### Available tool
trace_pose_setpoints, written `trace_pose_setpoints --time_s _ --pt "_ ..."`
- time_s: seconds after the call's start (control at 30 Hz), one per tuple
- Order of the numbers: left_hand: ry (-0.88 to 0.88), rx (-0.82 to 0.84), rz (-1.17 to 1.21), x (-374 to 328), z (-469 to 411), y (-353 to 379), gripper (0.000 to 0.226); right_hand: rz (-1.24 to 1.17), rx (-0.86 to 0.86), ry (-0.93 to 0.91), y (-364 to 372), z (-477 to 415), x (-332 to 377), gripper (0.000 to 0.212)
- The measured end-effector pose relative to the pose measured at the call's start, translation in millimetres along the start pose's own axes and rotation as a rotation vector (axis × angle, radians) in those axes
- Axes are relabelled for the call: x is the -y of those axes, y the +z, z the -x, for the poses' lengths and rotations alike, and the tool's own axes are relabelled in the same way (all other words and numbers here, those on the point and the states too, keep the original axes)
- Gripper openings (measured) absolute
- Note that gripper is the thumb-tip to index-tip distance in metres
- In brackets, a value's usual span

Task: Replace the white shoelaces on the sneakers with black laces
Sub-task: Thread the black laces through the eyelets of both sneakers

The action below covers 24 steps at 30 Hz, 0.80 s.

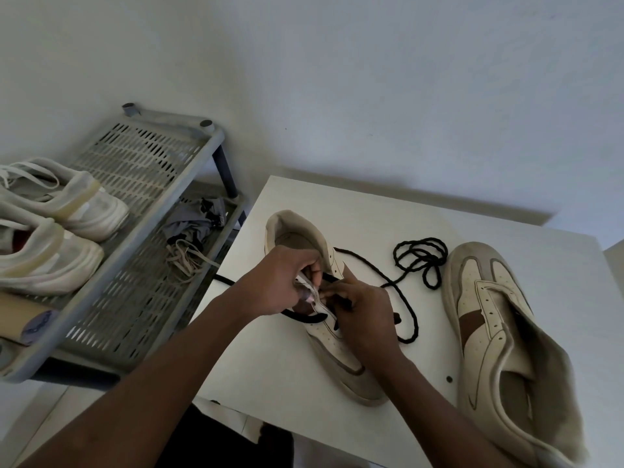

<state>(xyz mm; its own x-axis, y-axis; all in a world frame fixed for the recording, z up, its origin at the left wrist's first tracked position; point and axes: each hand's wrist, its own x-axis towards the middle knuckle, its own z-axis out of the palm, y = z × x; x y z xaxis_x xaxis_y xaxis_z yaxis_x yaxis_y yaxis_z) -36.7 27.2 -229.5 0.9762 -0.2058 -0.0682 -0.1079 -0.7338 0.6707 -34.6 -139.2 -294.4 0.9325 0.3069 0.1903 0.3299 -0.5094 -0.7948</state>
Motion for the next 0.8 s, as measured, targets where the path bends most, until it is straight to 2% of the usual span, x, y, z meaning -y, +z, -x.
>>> trace_pose_setpoints --time_s 0.13,0.3,0.5,0.67,0.8 --pt "0.004 0.020 0.017 0.8 1.0 -2.1 0.038 -0.073 0.130 0.179 -10.5 -6.1 7.8 0.018" --pt "-0.006 0.019 0.054 1.0 -0.2 -4.8 0.035 -0.064 0.181 0.211 -18.1 -8.6 8.6 0.013" --pt "0.014 0.054 0.077 3.6 -0.1 -8.2 0.027 0.140 0.168 0.087 -22.5 -5.4 17.0 0.015" --pt "0.009 0.051 0.070 3.3 -0.1 -5.8 0.024 0.091 0.196 0.092 -18.1 -6.5 16.6 0.020" --pt "-0.008 0.026 0.049 2.1 -0.8 -0.6 0.031 0.186 0.064 -0.081 -10.9 -0.7 15.4 0.025"
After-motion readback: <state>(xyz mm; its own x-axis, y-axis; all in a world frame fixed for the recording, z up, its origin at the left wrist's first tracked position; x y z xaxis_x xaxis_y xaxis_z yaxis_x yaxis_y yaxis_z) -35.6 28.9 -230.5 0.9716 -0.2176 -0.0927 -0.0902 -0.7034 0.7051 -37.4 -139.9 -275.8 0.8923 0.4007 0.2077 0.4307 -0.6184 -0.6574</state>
